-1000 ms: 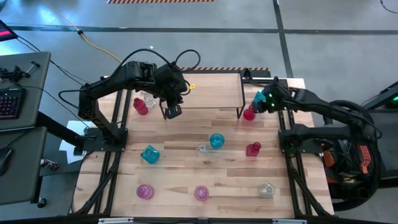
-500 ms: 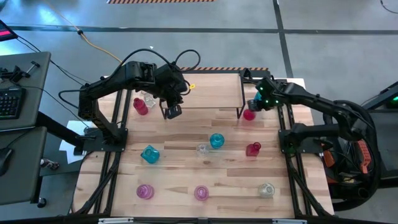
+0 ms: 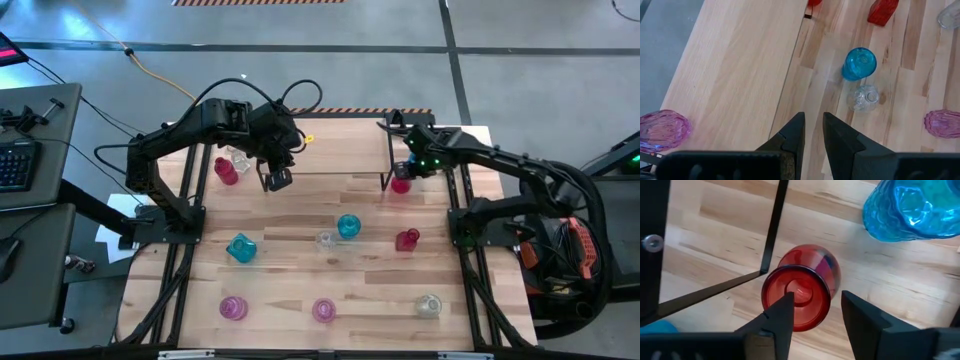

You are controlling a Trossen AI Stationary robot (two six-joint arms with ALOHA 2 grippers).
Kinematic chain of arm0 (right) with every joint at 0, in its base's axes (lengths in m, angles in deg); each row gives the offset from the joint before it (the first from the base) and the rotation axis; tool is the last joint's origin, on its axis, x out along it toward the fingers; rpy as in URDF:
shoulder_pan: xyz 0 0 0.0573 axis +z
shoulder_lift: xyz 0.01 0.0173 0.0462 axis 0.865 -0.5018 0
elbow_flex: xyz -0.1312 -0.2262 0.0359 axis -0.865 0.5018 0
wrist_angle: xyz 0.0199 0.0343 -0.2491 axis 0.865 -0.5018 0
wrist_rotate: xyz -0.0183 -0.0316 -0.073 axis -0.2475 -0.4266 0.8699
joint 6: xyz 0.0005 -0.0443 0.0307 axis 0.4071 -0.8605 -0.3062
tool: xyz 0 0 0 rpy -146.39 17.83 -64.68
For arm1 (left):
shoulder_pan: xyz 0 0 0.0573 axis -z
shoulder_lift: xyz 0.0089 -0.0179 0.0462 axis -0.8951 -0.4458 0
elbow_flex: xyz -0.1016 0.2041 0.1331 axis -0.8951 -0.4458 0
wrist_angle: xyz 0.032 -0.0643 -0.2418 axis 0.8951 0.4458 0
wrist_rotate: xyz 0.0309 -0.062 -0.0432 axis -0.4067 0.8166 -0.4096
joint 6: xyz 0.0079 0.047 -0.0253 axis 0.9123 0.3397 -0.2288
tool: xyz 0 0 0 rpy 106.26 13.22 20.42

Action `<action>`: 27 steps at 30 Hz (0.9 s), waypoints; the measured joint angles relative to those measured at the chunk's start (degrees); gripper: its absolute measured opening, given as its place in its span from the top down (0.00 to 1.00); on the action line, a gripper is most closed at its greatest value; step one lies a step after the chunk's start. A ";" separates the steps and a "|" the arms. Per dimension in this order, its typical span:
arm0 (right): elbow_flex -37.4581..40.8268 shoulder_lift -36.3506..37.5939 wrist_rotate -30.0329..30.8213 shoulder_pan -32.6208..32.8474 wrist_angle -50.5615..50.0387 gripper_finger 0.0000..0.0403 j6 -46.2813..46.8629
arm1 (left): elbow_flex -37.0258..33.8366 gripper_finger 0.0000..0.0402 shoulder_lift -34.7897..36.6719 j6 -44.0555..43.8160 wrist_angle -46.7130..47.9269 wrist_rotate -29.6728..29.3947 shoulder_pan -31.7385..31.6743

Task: Sort vases onto shelf
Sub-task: Put the top right red vase on the shelf

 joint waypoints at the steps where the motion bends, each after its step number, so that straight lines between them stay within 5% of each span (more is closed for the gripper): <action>1: 0.00 -0.19 0.17 0.00 0.05 0.68 -0.01 | 0.00 0.86 0.01 0.01 0.00 0.01 -0.01; 10: 0.00 -0.38 0.85 0.00 1.56 0.98 -0.50 | 0.00 0.86 0.00 0.01 0.00 -0.01 0.00; 27: -2.90 -0.34 -3.67 0.02 -2.05 1.00 -2.47 | 0.00 0.86 0.00 0.05 0.02 -0.01 -0.01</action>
